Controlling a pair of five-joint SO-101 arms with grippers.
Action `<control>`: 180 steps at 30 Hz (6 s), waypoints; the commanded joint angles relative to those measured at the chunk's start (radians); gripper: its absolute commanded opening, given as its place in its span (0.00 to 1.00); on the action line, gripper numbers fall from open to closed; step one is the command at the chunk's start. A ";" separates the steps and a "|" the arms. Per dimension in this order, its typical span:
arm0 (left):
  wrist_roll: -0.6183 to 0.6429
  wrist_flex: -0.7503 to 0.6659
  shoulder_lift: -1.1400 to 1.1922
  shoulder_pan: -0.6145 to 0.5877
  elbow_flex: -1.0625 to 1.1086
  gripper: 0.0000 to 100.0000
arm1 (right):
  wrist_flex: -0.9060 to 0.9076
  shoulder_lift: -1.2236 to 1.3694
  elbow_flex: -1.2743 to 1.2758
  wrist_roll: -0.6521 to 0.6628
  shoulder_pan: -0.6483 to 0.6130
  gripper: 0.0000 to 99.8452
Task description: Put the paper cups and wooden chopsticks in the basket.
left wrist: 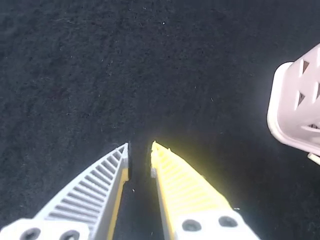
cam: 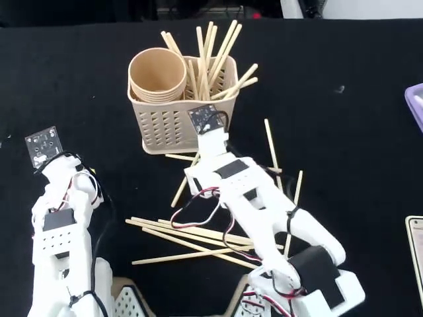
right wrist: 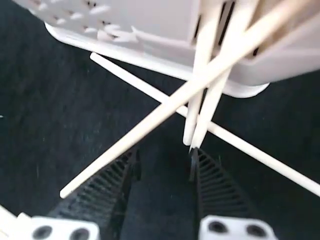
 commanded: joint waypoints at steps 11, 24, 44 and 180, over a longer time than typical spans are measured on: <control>0.008 -0.021 -0.023 -0.007 -0.012 0.08 | 0.092 -0.392 0.088 -0.012 -0.138 0.16; 0.006 -0.020 -0.023 -0.008 -0.012 0.08 | 0.058 -0.455 0.240 0.204 0.018 0.16; 0.006 -0.021 -0.023 -0.008 -0.012 0.08 | -0.052 -0.438 0.262 0.994 0.397 0.16; 0.005 -0.015 -0.023 -0.001 -0.012 0.08 | -0.664 -0.390 -0.206 0.080 0.098 0.01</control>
